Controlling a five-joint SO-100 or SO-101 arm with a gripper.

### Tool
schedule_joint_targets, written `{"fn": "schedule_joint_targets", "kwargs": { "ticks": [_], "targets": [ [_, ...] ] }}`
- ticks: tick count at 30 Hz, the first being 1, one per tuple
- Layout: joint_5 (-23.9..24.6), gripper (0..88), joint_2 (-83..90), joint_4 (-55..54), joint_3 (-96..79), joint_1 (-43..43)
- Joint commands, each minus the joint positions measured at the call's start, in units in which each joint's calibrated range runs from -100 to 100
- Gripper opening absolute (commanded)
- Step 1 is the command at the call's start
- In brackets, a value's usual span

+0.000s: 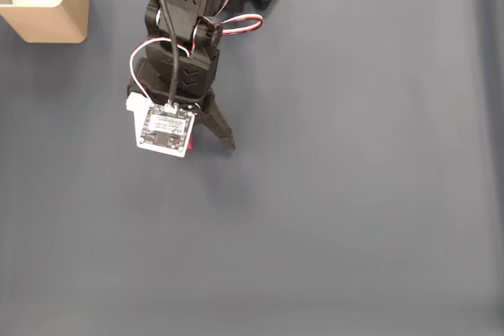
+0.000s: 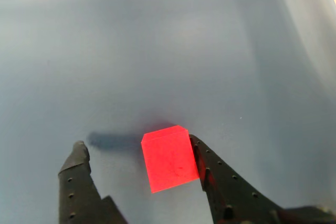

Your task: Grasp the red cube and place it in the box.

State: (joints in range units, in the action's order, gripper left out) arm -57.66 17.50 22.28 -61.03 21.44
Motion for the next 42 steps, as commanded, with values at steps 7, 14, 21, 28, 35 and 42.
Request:
{"fn": "schedule_joint_targets", "kwargs": {
  "ticks": [7, 14, 21, 28, 35, 42],
  "targets": [
    [-0.1, 15.8, 0.4, -0.9, 2.3, -0.6],
    [-0.5, 8.7, 1.0, -0.6, 2.3, -0.6],
    [-0.5, 7.8, 1.7, -0.3, 2.2, -0.2],
    [-0.5, 8.4, 3.7, 1.7, 2.3, 0.5],
    [-0.7, 7.1, 6.2, 5.5, 2.5, 1.4],
    [0.3, 7.1, 11.3, 18.1, 7.6, 2.1]
  ]
}}
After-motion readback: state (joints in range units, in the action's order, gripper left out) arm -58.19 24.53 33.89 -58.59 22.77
